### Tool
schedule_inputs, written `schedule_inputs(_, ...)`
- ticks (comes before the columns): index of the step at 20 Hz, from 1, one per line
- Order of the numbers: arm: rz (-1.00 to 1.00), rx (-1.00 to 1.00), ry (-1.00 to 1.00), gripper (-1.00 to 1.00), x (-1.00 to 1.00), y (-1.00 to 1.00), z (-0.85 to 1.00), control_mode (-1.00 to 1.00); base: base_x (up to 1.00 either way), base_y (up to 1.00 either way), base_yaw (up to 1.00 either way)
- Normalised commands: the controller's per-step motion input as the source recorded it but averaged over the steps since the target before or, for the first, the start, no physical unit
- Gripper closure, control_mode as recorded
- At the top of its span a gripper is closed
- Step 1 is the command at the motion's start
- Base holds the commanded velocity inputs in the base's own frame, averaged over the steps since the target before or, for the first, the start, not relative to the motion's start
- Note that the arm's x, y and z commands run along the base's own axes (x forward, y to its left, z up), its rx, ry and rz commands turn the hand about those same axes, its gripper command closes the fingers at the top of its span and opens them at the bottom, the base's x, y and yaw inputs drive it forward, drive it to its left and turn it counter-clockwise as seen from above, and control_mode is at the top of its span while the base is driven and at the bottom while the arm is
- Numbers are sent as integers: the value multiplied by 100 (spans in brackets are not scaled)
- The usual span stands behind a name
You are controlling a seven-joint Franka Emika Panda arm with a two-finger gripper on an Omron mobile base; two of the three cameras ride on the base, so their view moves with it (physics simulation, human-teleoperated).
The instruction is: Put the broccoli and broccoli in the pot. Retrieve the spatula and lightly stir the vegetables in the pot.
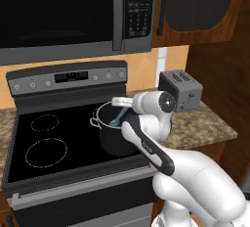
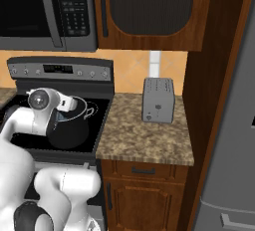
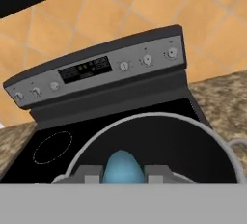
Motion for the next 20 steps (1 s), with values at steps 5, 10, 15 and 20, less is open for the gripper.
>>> schedule_inputs(5, -5, -25, -1, 100, 28, 0, -23, -100, 0, 0, 0)
schedule_inputs(10, -6, -20, 17, 100, 13, 0, -10, -100, 0, 0, 0)
schedule_inputs(15, -3, -7, 24, 100, 0, -1, 14, -100, 0, 0, 0)
schedule_inputs(20, 0, -14, 3, 100, -7, 0, 2, -100, 0, 0, 0)
